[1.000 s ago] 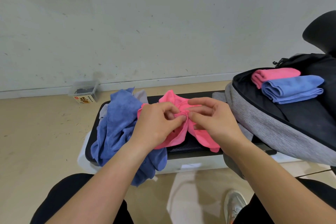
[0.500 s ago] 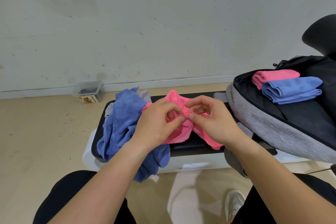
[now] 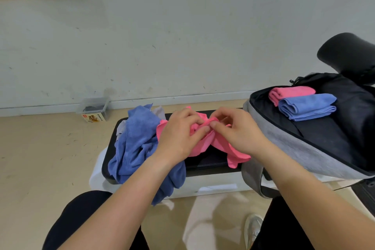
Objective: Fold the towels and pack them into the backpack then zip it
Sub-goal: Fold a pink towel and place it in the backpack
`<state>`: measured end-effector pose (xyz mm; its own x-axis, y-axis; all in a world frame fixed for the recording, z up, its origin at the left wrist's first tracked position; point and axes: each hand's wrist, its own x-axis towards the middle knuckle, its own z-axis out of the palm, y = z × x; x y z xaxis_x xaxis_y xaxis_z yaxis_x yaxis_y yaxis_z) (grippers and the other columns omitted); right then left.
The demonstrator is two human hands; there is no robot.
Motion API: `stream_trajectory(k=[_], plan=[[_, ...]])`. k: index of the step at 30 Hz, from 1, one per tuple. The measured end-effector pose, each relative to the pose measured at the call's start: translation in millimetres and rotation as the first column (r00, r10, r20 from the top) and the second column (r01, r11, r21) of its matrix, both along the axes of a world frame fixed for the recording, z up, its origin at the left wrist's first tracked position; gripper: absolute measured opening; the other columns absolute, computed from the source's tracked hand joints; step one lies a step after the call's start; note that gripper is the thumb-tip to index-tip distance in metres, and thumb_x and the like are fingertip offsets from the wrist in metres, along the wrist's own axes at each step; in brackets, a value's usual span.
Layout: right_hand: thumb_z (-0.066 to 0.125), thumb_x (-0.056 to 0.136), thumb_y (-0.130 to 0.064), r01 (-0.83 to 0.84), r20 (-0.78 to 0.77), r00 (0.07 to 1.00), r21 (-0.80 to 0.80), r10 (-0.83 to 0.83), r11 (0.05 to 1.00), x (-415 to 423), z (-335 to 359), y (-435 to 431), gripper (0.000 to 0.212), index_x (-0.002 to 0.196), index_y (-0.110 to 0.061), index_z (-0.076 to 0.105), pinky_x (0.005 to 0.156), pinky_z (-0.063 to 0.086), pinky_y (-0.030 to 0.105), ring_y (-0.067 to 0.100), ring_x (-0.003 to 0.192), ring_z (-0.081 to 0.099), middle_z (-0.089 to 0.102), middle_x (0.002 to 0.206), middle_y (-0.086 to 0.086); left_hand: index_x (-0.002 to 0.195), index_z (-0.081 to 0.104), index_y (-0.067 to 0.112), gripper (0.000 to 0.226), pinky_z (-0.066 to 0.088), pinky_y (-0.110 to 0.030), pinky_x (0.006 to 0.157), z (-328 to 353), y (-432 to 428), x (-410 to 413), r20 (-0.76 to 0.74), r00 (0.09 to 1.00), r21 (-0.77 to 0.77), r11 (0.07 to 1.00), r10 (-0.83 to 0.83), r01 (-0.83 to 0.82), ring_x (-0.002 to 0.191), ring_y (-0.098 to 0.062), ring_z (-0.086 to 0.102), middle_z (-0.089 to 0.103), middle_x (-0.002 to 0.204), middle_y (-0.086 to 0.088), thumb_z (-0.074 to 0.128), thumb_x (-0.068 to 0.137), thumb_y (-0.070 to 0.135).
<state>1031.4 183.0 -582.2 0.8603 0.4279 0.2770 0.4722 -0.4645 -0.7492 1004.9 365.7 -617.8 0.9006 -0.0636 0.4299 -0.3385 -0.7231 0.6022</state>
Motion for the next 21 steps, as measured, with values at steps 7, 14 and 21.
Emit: stream_trajectory(k=[7, 14, 21], plan=[[0.060, 0.090, -0.011, 0.029, 0.206, 0.979, -0.085, -0.011, 0.996, 40, 96, -3, 0.008, 0.089, -0.017, 0.064, 0.070, 0.045, 0.021, 0.009, 0.070, 0.058, 0.064, 0.082, -0.009, 0.090, 0.071, 0.024, 0.012, 0.035, -0.027, 0.068, 68, 11, 27, 0.097, 0.993, 0.068, 0.995, 0.068, -0.074, 0.071, -0.007, 0.049, 0.067, 0.082, 0.012, 0.068, 0.088, 0.035], [0.056, 0.088, -0.011, 0.122, 0.303, 0.945, 0.022, -0.123, 0.992, 62, 181, 2, 0.015, 0.081, -0.023, 0.061, 0.068, 0.042, 0.023, 0.001, 0.064, 0.052, 0.060, 0.074, -0.013, 0.090, 0.069, 0.026, 0.013, 0.049, -0.035, 0.078, 105, 26, 34, -0.039, 0.992, 0.141, 0.984, 0.119, -0.112, 0.084, -0.018, 0.062, 0.065, 0.083, 0.010, 0.069, 0.083, 0.037], [0.053, 0.090, -0.013, 0.216, 0.349, 0.912, 0.046, -0.218, 0.975, 62, 198, 4, 0.012, 0.085, -0.021, 0.061, 0.072, 0.044, 0.031, 0.017, 0.077, 0.055, 0.064, 0.086, 0.002, 0.081, 0.057, 0.035, 0.014, 0.052, -0.035, 0.073, 89, 48, 13, -0.217, 0.962, 0.071, 0.986, 0.164, -0.152, 0.075, -0.015, 0.063, 0.065, 0.082, 0.012, 0.063, 0.081, 0.022]])
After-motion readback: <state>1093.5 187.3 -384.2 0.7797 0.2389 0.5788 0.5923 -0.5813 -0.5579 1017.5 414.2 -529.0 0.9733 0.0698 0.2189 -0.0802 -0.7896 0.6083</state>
